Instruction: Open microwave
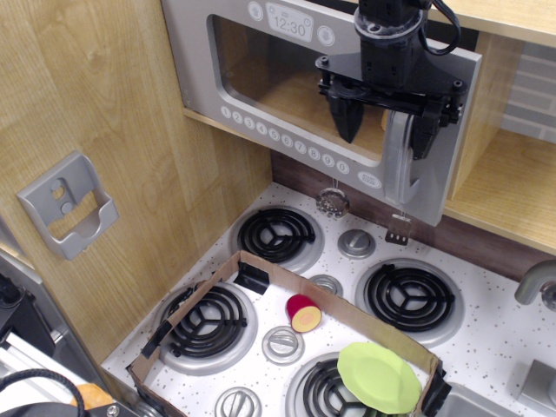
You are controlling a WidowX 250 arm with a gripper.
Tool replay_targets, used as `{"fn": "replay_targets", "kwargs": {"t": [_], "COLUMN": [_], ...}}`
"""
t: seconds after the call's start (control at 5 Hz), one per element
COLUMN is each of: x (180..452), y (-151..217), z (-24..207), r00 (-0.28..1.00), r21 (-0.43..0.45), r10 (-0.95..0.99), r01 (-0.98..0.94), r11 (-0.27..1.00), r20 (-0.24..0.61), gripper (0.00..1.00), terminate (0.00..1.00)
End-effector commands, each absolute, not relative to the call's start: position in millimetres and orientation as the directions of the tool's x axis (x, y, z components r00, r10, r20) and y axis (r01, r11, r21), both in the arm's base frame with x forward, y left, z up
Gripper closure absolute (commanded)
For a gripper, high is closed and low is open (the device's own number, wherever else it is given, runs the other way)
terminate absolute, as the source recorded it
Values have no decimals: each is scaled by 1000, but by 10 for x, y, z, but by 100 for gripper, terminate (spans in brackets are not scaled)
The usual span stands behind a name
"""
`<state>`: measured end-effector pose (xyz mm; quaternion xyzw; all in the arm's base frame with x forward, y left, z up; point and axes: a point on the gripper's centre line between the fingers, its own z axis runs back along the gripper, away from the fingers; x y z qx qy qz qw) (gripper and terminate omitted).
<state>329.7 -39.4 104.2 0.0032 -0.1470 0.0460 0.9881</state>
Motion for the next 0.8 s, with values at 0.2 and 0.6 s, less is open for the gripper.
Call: {"fn": "replay_targets", "kwargs": {"t": [0.2,0.6], "x": [2950,2679], "y": [-443,-952], "z": [1470,1307], "r00": [906,911], "r21": [7,-65], "r10": [186,291], "r01": [-204,-285], "r11": [979,956], "r20": [379,293], "gripper": [0,0], "terminate": [0,0]}}
